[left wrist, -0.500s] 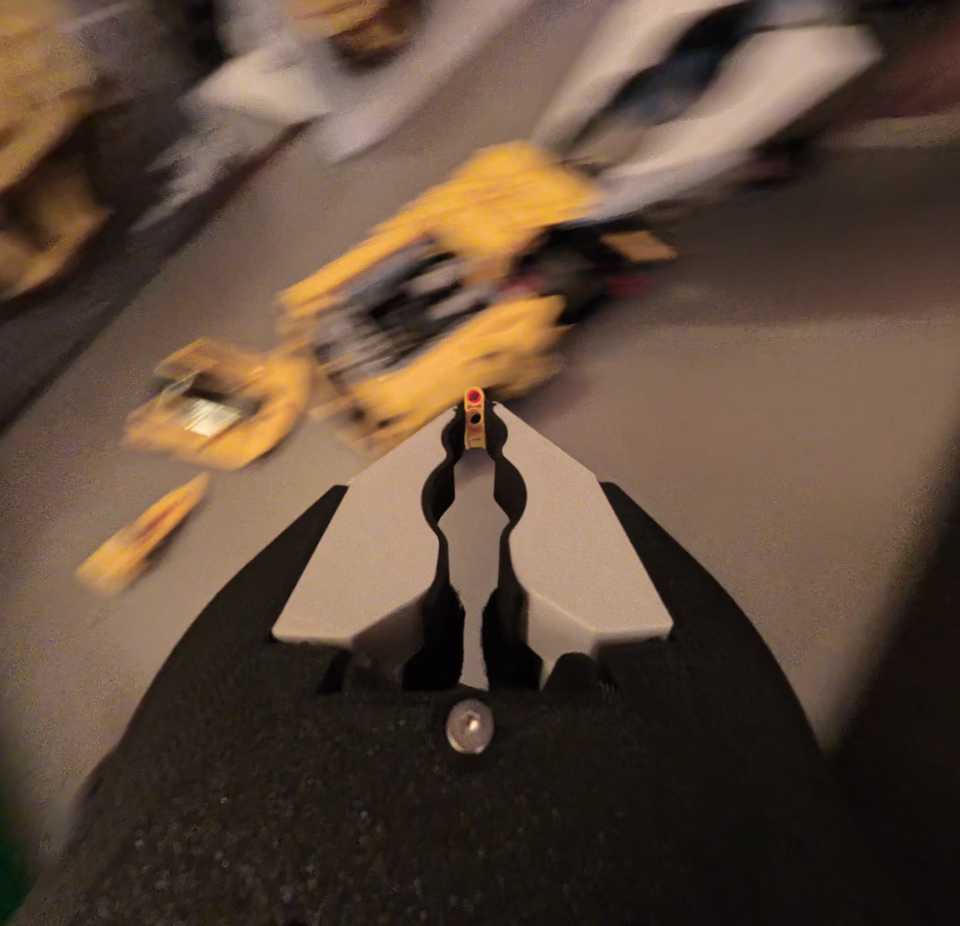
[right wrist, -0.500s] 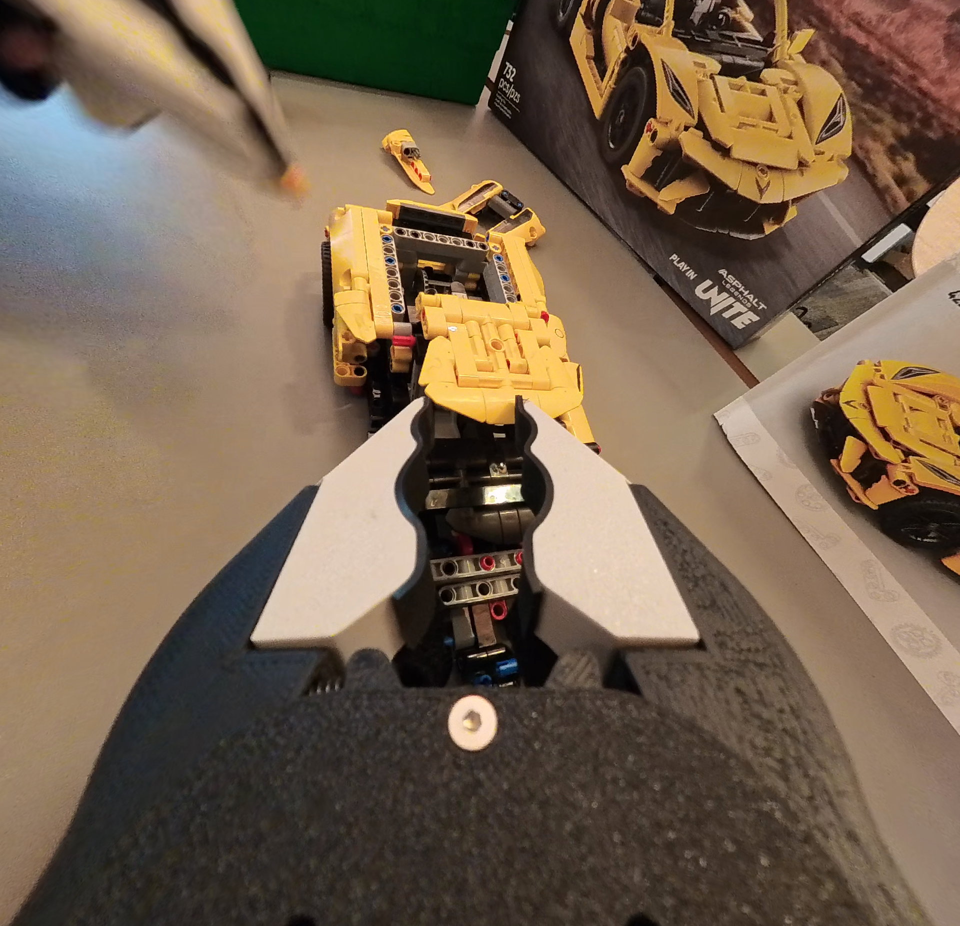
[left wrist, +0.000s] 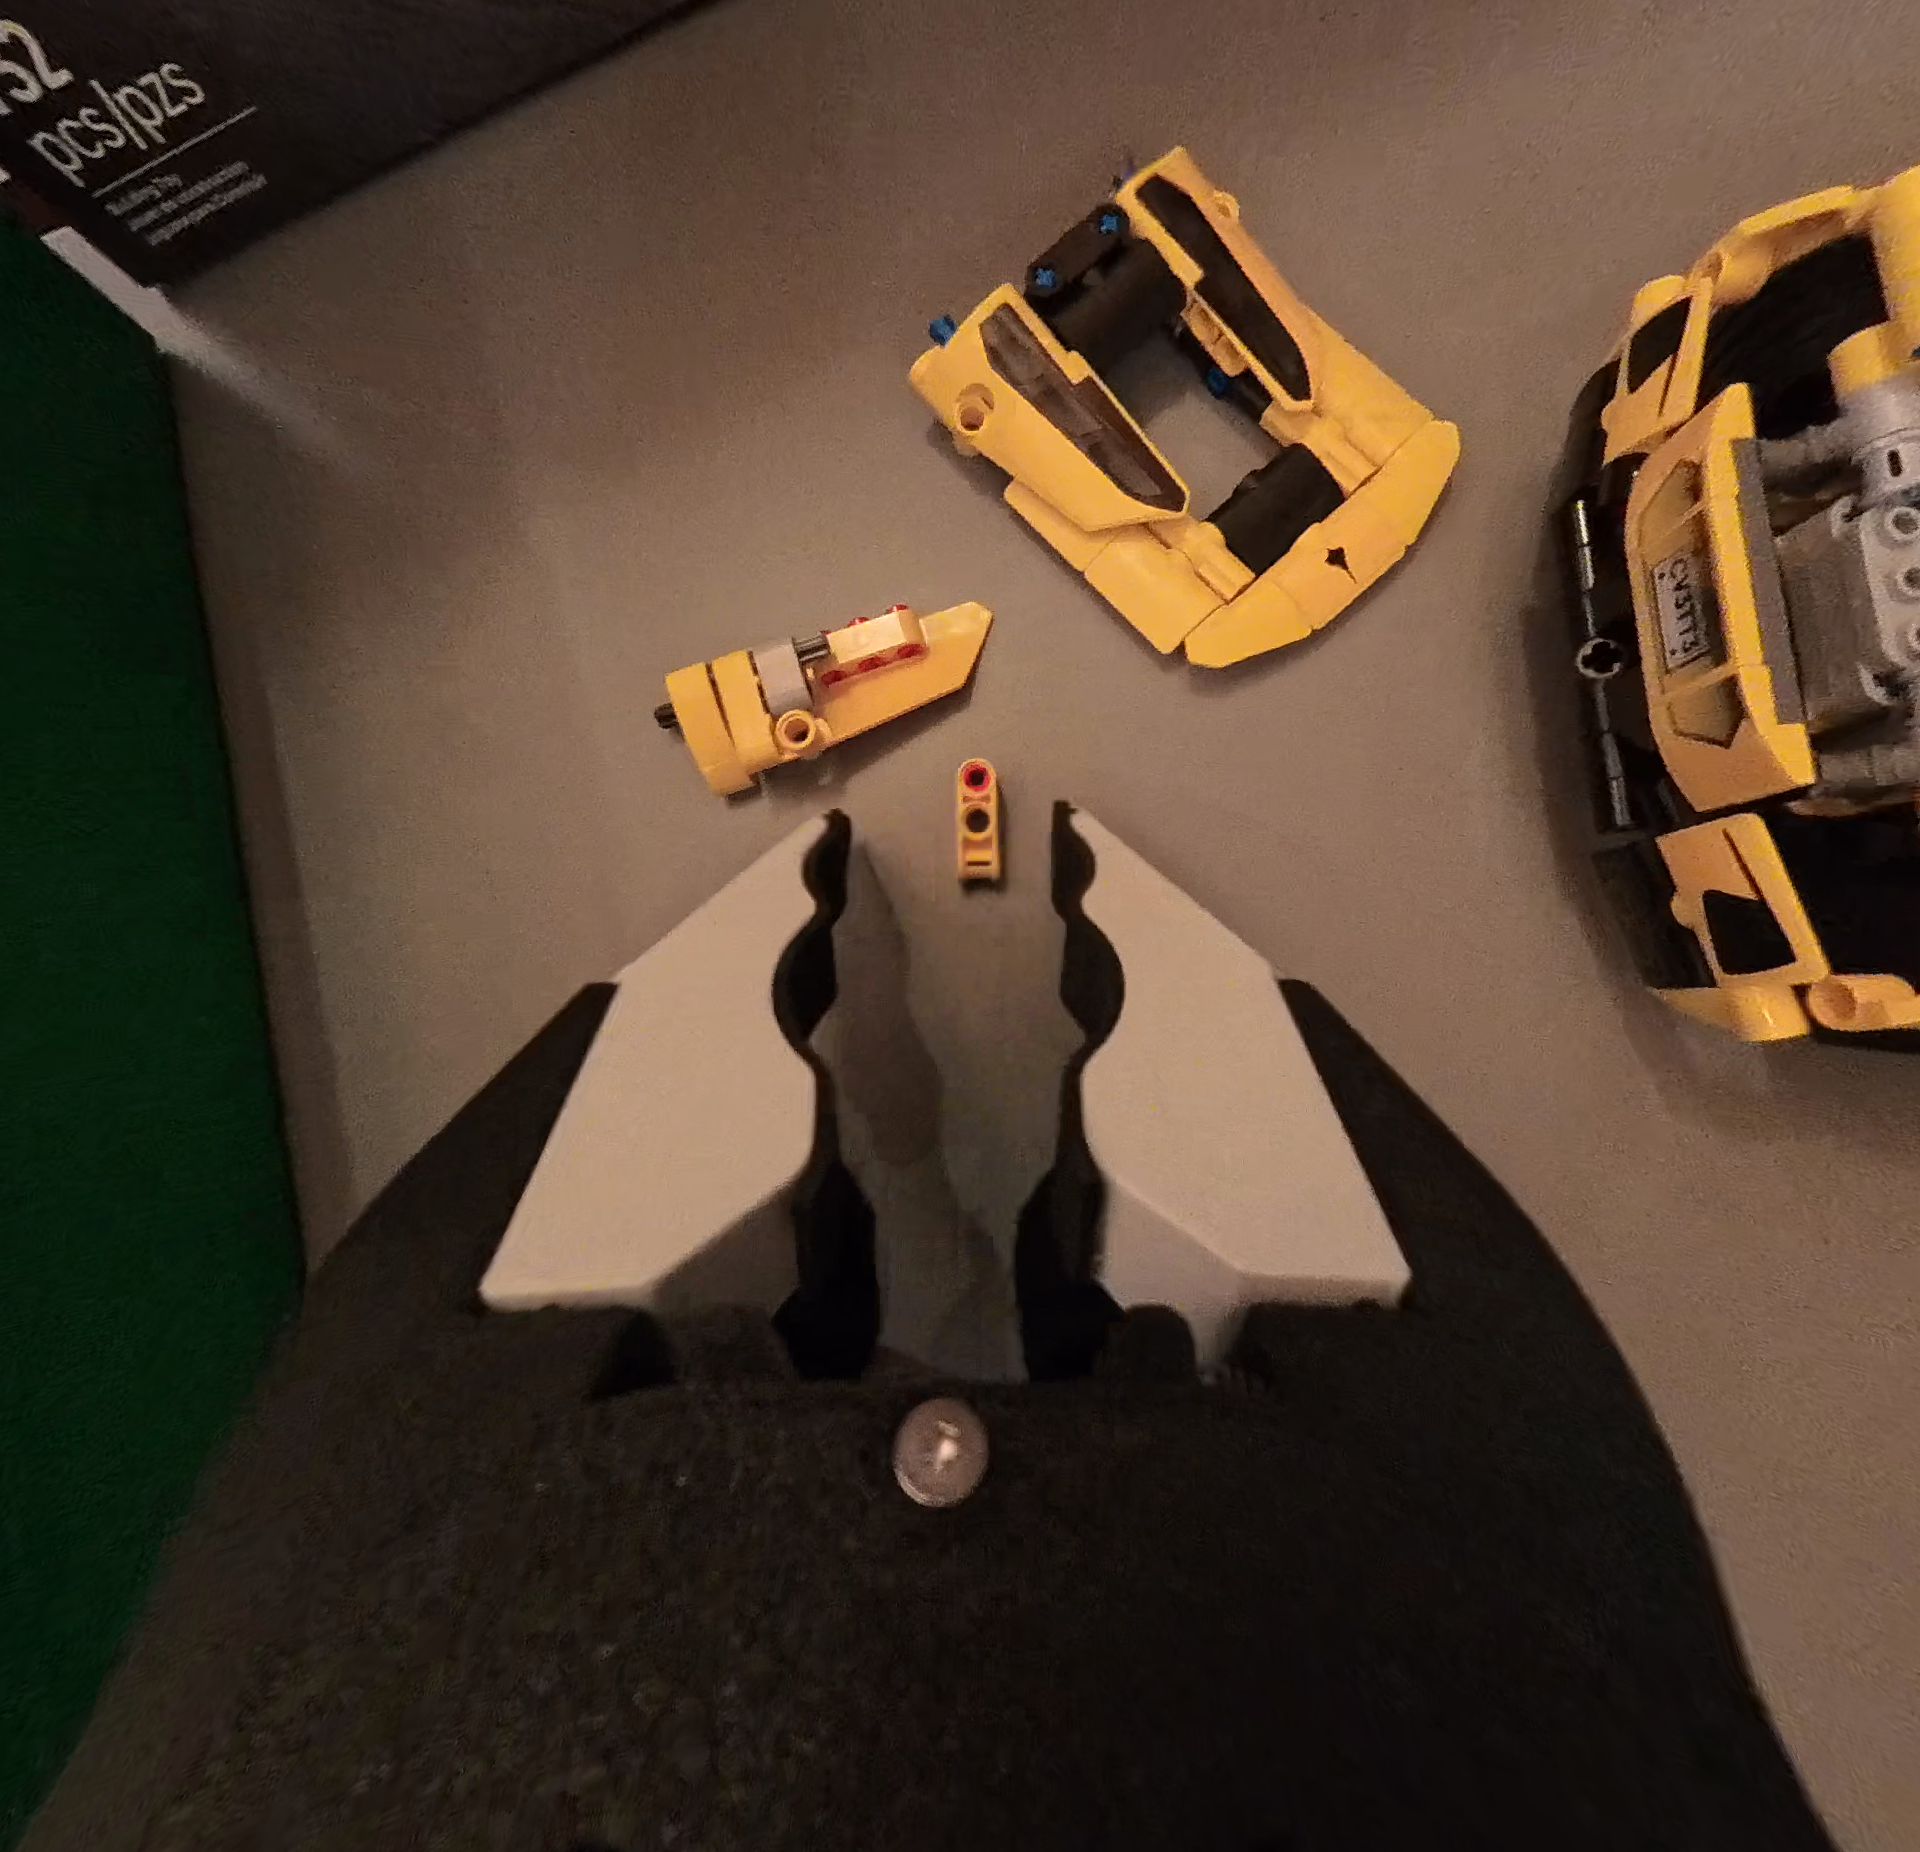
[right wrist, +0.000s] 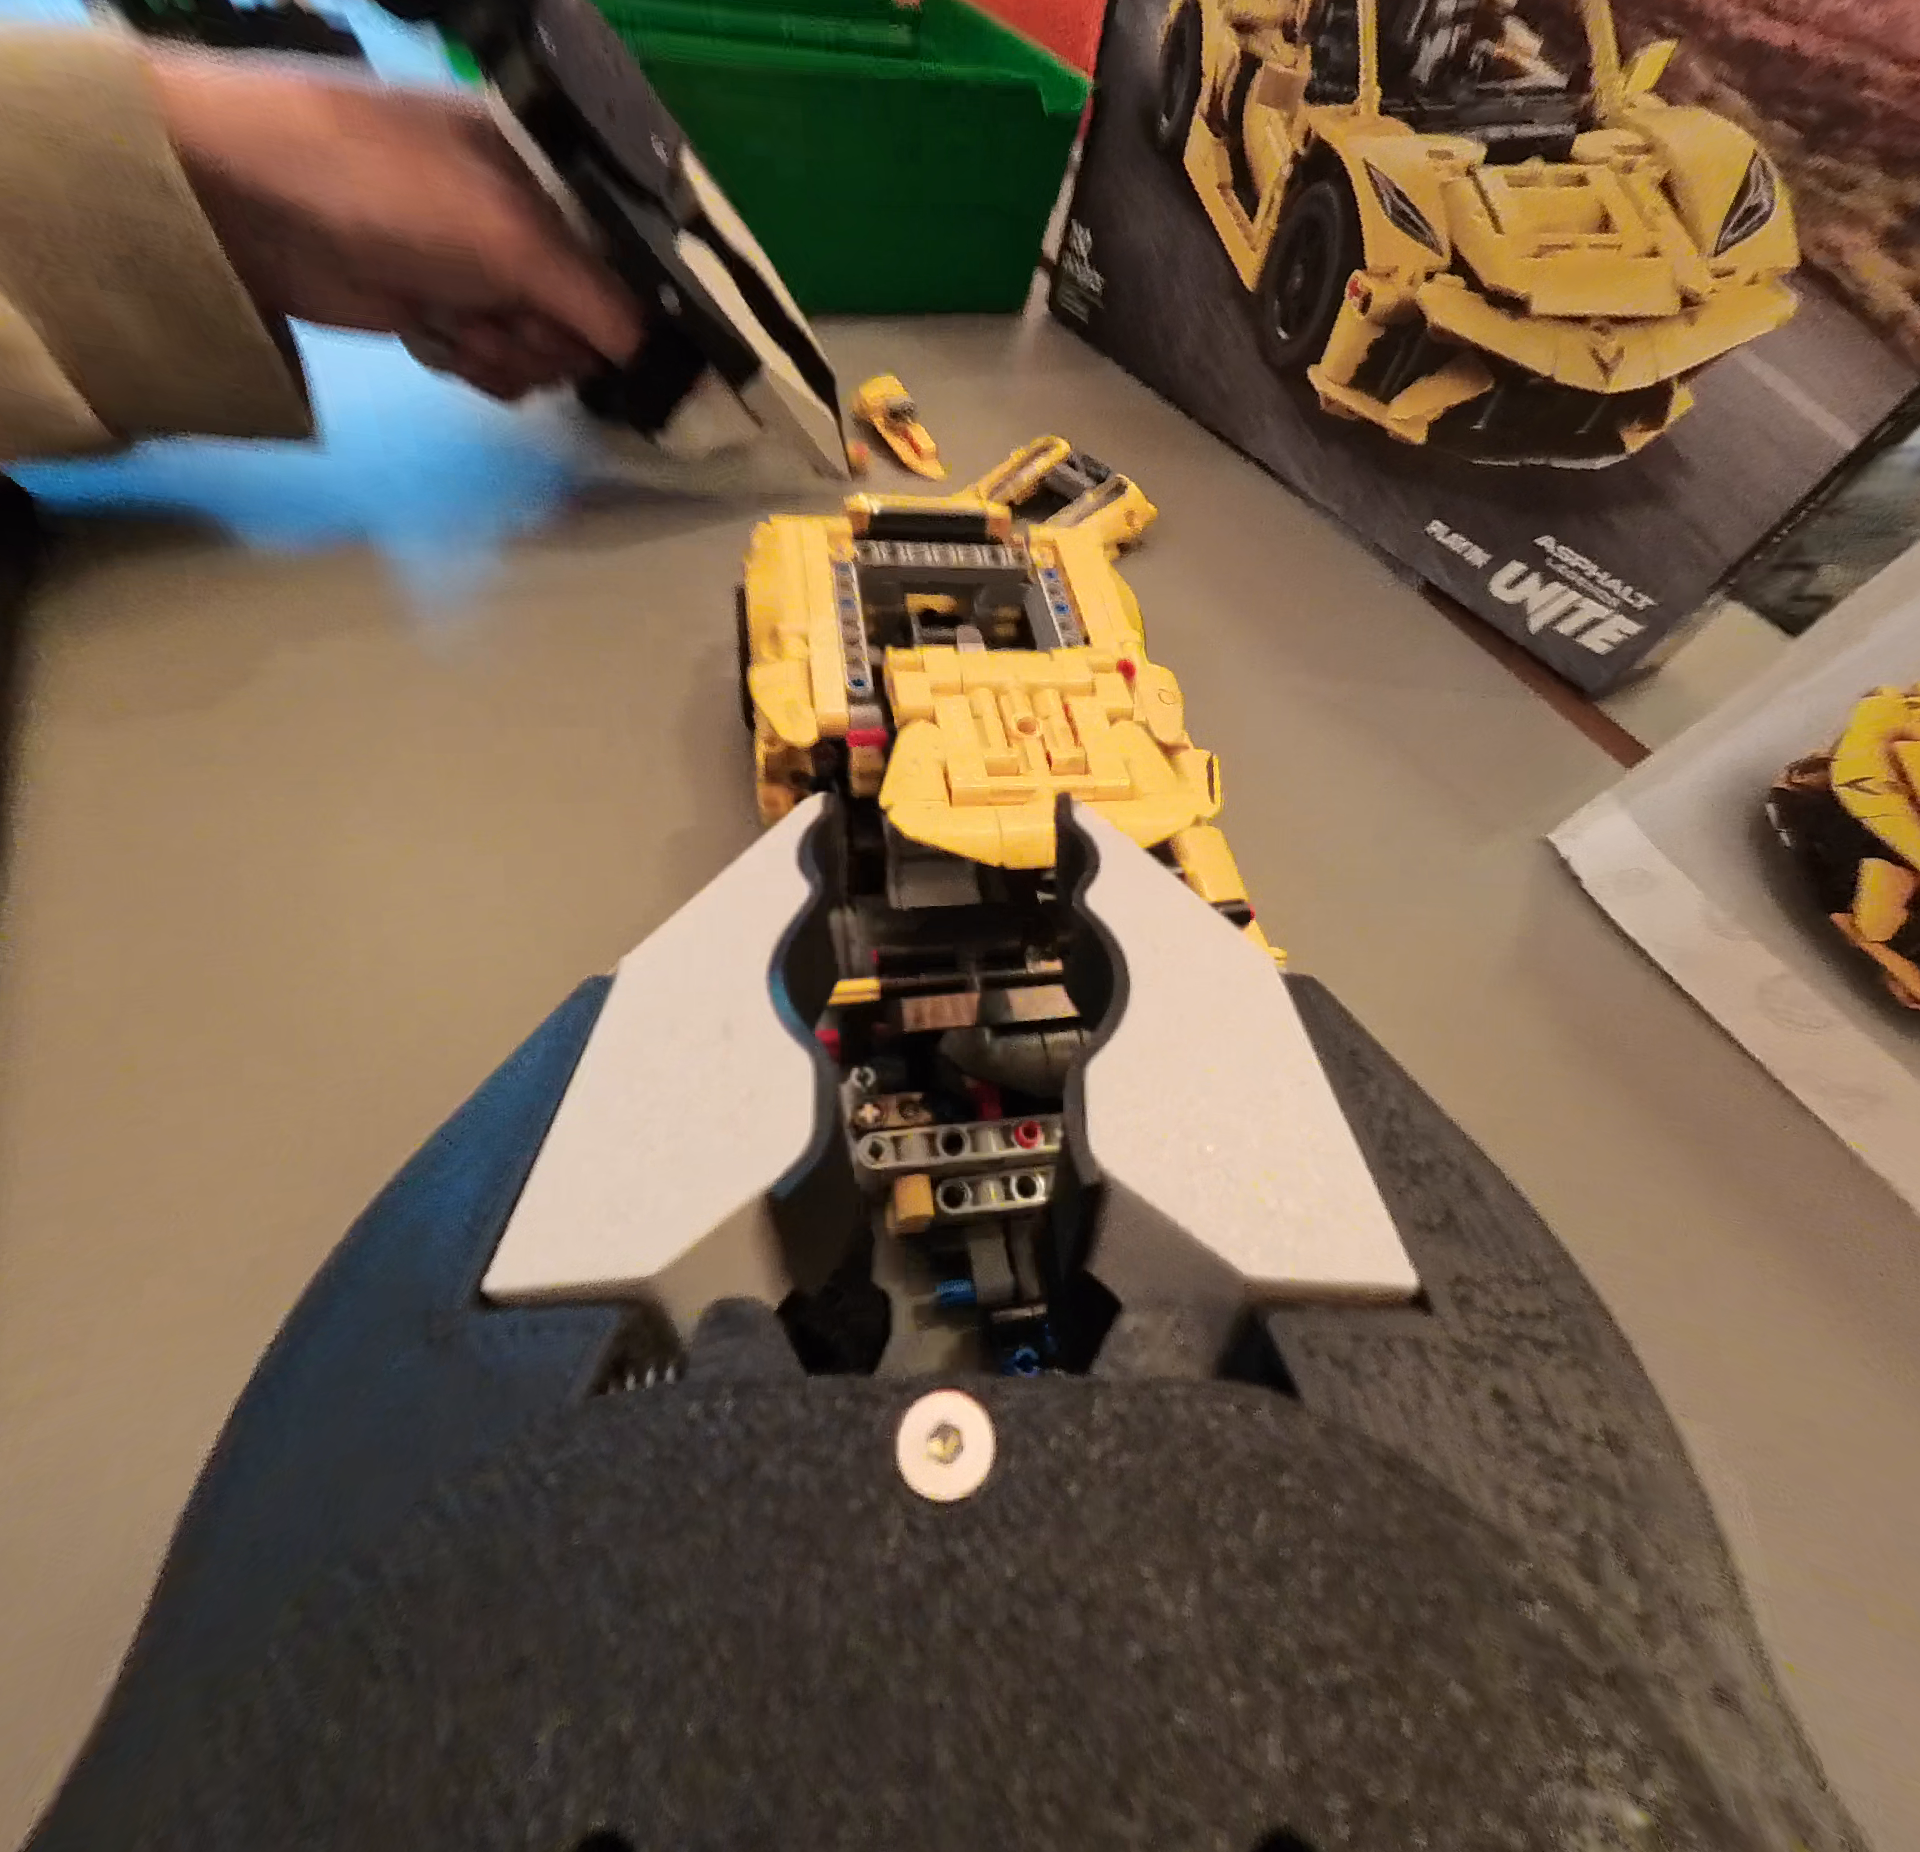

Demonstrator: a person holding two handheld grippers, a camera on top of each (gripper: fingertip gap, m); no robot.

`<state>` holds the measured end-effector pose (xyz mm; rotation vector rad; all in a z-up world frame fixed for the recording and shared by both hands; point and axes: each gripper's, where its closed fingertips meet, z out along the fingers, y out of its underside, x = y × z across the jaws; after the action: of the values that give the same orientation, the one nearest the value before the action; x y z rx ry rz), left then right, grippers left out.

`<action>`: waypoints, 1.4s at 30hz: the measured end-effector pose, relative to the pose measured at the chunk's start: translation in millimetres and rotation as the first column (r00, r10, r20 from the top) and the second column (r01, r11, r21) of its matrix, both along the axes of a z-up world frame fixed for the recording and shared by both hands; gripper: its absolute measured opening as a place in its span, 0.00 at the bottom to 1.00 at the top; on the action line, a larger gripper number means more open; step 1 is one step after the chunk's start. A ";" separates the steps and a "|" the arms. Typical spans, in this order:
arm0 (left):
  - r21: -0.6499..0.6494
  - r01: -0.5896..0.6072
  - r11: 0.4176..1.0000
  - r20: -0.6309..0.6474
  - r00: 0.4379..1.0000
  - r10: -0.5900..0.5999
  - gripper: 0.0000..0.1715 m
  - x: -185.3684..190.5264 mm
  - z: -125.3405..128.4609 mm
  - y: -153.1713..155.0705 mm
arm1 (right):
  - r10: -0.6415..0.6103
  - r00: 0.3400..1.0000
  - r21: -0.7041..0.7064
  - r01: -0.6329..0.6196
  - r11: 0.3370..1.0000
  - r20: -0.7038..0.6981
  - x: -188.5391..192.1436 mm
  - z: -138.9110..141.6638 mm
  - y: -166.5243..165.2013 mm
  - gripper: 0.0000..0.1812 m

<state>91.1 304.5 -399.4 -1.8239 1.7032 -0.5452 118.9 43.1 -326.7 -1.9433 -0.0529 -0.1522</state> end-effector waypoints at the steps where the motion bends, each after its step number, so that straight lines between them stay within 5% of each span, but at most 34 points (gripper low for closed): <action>1: 0.001 -0.014 1.000 0.012 1.000 0.014 0.24 -3.6 7.2 -1.0 | 0.007 0.999 0.040 -0.006 0.999 -0.040 3.0 11.4 -4.3 0.22; 5: -0.042 0.063 0.997 0.207 0.977 -0.053 0.26 -13.3 51.3 -56.7 | -0.028 0.968 0.118 0.059 0.991 -0.247 47.0 29.4 -19.1 0.25; 8: -0.074 0.195 0.978 0.225 0.959 -0.174 0.26 -24.1 45.0 -115.2 | 0.127 0.964 -0.005 -0.132 0.991 -0.235 43.0 6.2 -8.2 0.27; 11: -0.132 0.235 0.963 0.284 0.940 -0.190 0.26 -24.8 44.6 -145.5 | 0.283 0.928 -0.018 -0.295 0.955 -0.242 43.8 12.1 9.2 0.26; 13: -0.188 0.283 0.940 0.389 0.901 -0.193 0.26 -16.9 62.1 -164.2 | 0.418 0.861 0.030 -0.428 0.903 -0.291 44.4 24.4 19.8 0.18; 17: -0.312 0.391 0.866 0.468 0.857 -0.218 0.26 8.8 86.6 -201.4 | 0.506 0.800 0.012 -0.531 0.847 -0.324 78.2 15.7 44.8 0.17; 24: -0.212 0.432 0.877 0.337 0.874 -0.349 0.27 36.1 63.6 -228.0 | 0.657 0.519 -0.056 -0.806 0.590 -0.548 49.5 -14.0 33.9 0.11; 28: -0.171 0.423 0.890 0.349 0.871 -0.347 0.27 33.4 64.8 -224.7 | 0.683 0.483 0.017 -0.810 0.586 -0.548 32.5 -10.9 21.0 0.12; 31: -0.215 0.476 0.853 0.357 0.851 -0.385 0.26 23.0 64.2 -227.7 | 0.643 0.426 0.030 -0.820 0.572 -0.636 20.8 -10.8 10.6 0.09; 35: -0.322 0.591 0.739 0.368 0.798 -0.477 0.22 -7.6 63.2 -235.9 | 0.673 0.347 0.023 -0.879 0.476 -0.654 -27.1 -11.4 -16.8 0.07; 37: -0.340 0.657 0.673 0.392 0.750 -0.533 0.14 -24.4 64.5 -240.9 | 0.718 0.343 0.021 -0.895 0.445 -0.606 -44.0 -8.7 -28.5 0.08; 42: -0.369 0.691 0.622 0.419 0.721 -0.552 0.09 -33.0 65.2 -244.8 | 0.721 0.559 0.023 -0.784 0.621 -0.410 -23.0 -11.4 -13.0 0.14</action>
<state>58.1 59.8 -334.2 -1.2866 2.1210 -1.6009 95.9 30.1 -338.1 -1.9052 -0.6635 0.8496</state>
